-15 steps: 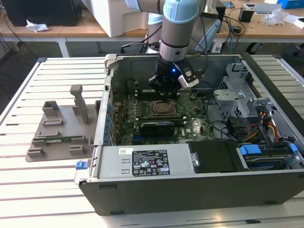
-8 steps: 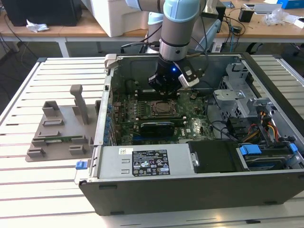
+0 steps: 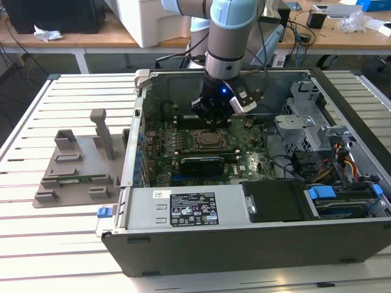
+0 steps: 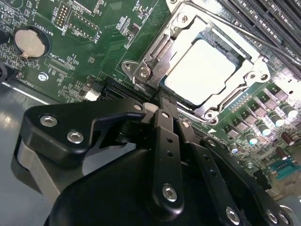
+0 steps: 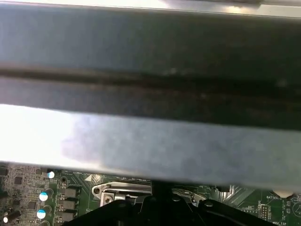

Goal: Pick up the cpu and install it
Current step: 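Install the first cpu locking lever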

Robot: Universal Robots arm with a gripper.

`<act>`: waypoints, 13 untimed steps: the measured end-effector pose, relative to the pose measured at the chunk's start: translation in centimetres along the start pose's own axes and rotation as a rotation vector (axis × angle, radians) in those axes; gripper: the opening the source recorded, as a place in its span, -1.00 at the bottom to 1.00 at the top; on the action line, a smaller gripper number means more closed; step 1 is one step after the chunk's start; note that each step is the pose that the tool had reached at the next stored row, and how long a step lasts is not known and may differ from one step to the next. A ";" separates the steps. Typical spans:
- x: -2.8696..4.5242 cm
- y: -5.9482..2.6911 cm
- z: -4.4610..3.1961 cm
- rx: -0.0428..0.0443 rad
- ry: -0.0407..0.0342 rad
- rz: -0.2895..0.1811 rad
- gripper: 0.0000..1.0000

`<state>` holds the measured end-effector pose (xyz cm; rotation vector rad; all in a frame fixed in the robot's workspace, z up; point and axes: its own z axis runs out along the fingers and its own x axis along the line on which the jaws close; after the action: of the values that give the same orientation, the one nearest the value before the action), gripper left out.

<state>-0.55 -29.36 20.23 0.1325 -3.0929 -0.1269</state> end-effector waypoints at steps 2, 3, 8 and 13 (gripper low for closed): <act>-0.10 0.02 0.01 -0.0016 -0.0003 0.000 -0.79; -0.15 0.03 0.02 -0.0041 -0.0005 0.000 -0.79; -0.51 0.00 0.06 -0.0106 0.0006 -0.001 -0.79; -0.76 0.02 0.10 -0.0106 0.0017 -0.001 -0.79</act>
<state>0.20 -29.27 20.11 0.1331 -3.0901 -0.1430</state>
